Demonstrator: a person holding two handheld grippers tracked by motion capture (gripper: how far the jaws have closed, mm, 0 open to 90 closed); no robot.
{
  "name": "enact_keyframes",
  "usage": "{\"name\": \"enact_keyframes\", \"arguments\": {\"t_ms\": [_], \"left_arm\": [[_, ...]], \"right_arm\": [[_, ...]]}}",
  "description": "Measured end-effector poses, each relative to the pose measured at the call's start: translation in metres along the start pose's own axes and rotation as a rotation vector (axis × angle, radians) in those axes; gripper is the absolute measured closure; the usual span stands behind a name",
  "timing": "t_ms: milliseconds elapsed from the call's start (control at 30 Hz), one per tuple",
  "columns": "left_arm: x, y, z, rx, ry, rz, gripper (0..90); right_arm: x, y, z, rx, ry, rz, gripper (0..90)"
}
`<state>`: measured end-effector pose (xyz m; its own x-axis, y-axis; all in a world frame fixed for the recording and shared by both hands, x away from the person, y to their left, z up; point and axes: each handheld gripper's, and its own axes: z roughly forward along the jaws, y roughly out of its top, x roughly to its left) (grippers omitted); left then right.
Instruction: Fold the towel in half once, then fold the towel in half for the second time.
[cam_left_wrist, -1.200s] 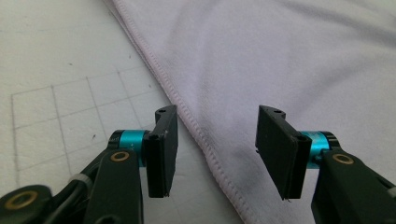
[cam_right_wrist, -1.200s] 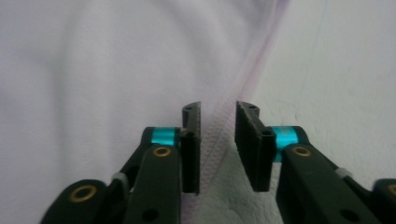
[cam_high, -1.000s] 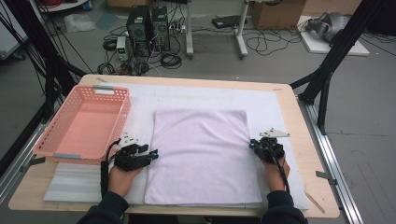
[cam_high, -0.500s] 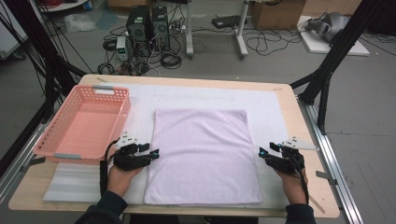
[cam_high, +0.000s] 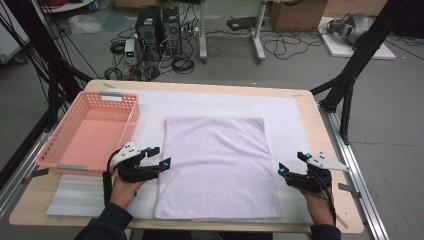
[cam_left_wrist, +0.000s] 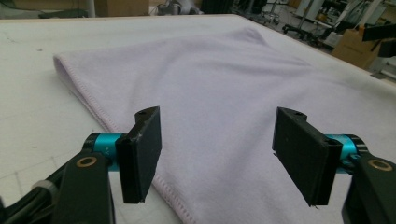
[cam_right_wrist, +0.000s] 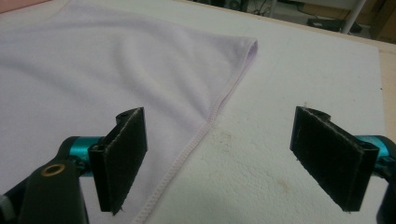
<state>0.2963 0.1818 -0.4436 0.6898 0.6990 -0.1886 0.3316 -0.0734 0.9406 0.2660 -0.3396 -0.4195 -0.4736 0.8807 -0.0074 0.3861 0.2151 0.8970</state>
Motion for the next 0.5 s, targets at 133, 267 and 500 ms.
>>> {"name": "enact_keyframes", "arguments": {"t_ms": [133,267,500], "left_arm": [[-0.0007,-0.0004,0.0006,-0.008,0.024,0.007,29.0],[-0.0063,0.0015,0.0039,0.006,0.03,0.028,28.9],[-0.0072,0.0016,0.0086,0.023,0.049,0.008,27.3]], "right_arm": [[0.0029,-0.0006,-0.0015,0.006,0.008,-0.018,17.4],[0.0049,-0.0012,-0.0007,0.019,0.013,-0.032,17.4],[0.0039,-0.0016,0.0021,0.027,0.015,-0.031,17.4]]}}
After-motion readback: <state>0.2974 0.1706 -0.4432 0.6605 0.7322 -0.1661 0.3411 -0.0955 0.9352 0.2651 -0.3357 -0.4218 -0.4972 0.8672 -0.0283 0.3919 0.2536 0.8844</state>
